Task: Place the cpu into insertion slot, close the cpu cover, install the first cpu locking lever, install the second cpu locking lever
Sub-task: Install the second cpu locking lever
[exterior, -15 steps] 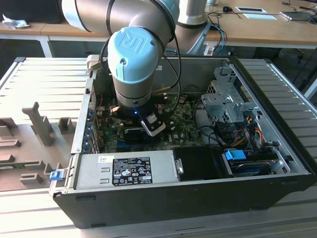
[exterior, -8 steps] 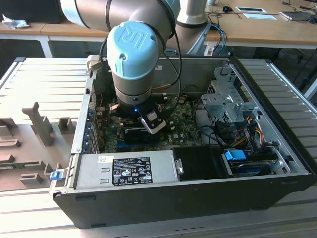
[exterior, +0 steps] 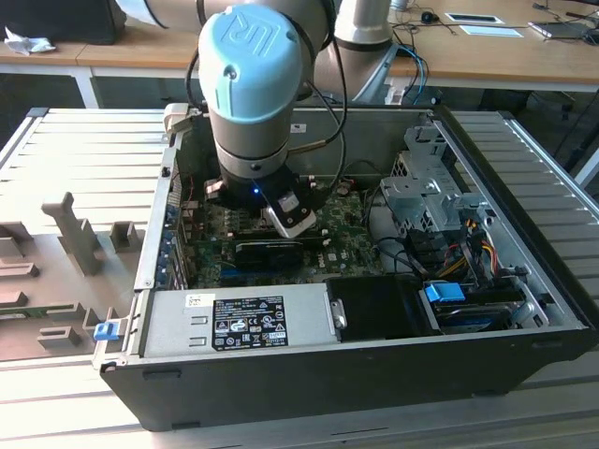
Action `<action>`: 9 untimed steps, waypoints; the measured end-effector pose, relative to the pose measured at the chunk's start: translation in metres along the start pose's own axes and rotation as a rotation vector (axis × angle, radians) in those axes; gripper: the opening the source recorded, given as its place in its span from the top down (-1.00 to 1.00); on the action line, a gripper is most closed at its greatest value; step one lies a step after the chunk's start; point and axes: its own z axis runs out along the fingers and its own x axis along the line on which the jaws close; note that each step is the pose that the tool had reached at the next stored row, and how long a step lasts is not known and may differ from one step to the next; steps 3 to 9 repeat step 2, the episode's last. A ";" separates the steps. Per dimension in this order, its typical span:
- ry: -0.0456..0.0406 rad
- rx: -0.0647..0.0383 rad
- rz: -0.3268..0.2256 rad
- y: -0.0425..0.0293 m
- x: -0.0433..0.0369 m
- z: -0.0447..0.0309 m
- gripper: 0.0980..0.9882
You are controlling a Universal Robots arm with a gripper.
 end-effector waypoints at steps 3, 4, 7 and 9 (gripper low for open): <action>-0.0002 0.000 0.000 0.0001 0.0000 -0.0001 0.98; -0.0002 0.000 0.000 0.0001 0.0000 -0.0001 0.98; -0.0002 0.000 0.000 0.0001 0.0000 -0.0001 0.98; -0.0002 0.000 0.000 0.0001 0.0000 -0.0001 0.98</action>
